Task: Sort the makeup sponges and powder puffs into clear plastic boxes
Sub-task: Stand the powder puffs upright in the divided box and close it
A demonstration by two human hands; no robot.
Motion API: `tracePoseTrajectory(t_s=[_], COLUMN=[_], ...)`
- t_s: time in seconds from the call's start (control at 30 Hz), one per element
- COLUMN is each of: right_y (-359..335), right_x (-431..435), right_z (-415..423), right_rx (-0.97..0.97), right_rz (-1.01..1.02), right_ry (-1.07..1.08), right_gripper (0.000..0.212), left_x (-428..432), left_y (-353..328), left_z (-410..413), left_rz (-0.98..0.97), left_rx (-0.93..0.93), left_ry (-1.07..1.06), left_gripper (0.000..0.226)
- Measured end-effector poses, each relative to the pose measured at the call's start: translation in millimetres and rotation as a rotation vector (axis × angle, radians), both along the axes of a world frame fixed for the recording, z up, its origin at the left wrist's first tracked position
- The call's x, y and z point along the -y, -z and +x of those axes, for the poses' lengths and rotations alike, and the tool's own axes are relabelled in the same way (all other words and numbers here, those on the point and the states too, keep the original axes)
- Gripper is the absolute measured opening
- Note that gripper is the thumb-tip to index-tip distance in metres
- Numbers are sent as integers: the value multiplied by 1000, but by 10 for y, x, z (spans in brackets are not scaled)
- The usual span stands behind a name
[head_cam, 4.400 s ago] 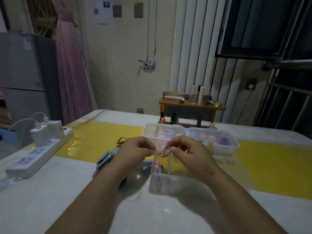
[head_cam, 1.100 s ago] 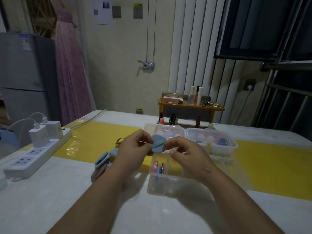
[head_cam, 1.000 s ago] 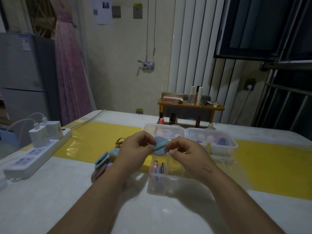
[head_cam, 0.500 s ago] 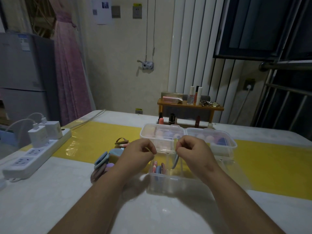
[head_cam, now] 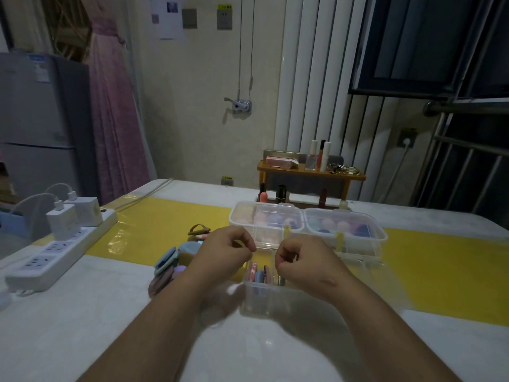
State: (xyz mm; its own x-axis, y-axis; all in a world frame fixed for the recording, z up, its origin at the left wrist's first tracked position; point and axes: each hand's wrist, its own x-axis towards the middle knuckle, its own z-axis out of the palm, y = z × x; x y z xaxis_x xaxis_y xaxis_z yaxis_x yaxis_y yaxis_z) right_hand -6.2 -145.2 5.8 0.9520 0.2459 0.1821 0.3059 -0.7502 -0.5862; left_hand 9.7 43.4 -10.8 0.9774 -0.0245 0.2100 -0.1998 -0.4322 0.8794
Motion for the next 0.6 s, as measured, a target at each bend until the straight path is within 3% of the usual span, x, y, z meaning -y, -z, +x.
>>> tracePoseTrajectory(t_s=[0.6], right_y=[3], right_x=[-21], right_z=[18], right_rx=[-2], right_rz=[-30], right_ry=[33], right_gripper=[10], left_x=[-4], left_y=[-6], left_z=[9], left_rz=[-17], left_rx=[16], left_ry=[-28], left_gripper=[20])
